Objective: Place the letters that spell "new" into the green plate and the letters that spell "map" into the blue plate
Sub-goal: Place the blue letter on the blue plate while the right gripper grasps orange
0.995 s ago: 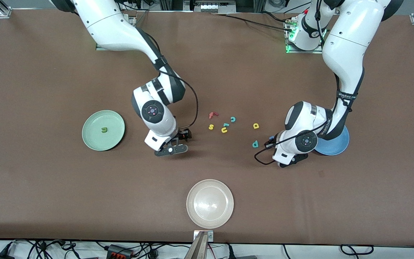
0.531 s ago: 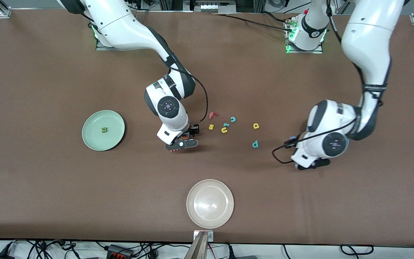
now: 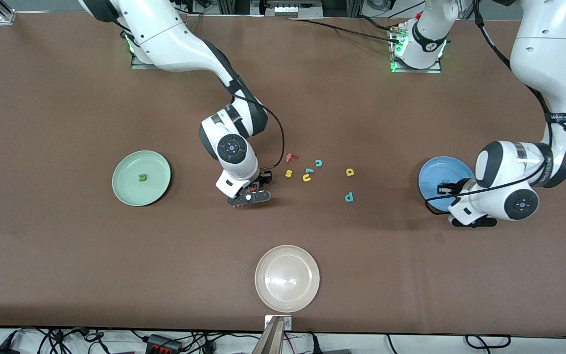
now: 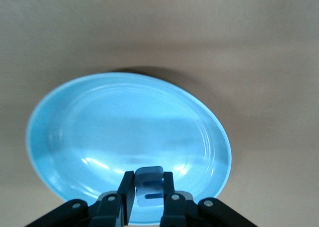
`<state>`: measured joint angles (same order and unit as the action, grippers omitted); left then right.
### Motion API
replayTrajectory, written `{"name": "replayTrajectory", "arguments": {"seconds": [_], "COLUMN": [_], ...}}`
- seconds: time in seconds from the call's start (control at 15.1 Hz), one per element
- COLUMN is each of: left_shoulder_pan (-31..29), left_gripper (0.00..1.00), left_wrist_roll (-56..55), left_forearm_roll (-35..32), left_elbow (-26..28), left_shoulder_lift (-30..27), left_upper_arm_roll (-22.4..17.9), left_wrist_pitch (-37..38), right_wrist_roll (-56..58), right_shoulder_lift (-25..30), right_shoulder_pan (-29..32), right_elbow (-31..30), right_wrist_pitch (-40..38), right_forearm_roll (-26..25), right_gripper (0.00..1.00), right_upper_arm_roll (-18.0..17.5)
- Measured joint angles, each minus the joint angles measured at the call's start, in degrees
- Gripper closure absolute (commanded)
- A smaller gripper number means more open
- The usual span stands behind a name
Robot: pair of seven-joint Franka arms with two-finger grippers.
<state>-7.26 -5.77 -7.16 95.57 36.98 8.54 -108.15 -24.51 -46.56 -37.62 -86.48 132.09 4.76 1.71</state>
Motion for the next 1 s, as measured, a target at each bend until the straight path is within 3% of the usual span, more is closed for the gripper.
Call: {"name": "replayTrajectory", "arguments": {"seconds": [0.07, 0.13, 0.2, 0.53, 0.73, 1.0], "left_shoulder_pan": [0.1, 0.1, 0.0, -0.2, -0.1, 0.2], "left_gripper": [0.79, 0.46, 0.0, 0.0, 0.0, 0.0], "left_wrist_roll": [0.0, 0.0, 0.0, 0.0, 0.0, -0.1], "left_forearm_roll": [0.0, 0.0, 0.0, 0.0, 0.0, 0.0], "left_elbow": [0.3, 0.4, 0.4, -0.1, -0.8, -3.0], "left_shoulder_lift": [0.5, 0.9, 1.2, 1.4, 0.7, -1.7], "left_upper_arm_roll": [0.0, 0.0, 0.0, 0.0, 0.3, 2.6], "left_wrist_pitch": [-0.5, -1.3, -1.9, -2.3, -2.3, -2.0], "right_wrist_roll": [0.0, 0.0, 0.0, 0.0, 0.0, 0.0], "right_shoulder_lift": [-0.1, -0.2, -0.3, -0.3, -0.3, -0.2], "right_shoulder_pan": [0.0, 0.0, 0.0, 0.0, 0.0, 0.2], "right_elbow": [0.0, 0.0, 0.0, 0.1, 0.2, 0.7], "right_wrist_pitch": [0.0, 0.0, 0.0, 0.0, 0.0, -0.1], "right_forearm_roll": [-0.1, -0.2, -0.2, -0.2, -0.2, -0.2], "right_gripper": [0.57, 0.59, 0.6, 0.69, 0.81, 0.83], "right_upper_arm_roll": [0.0, 0.0, 0.0, 0.1, 0.2, 1.1]}}
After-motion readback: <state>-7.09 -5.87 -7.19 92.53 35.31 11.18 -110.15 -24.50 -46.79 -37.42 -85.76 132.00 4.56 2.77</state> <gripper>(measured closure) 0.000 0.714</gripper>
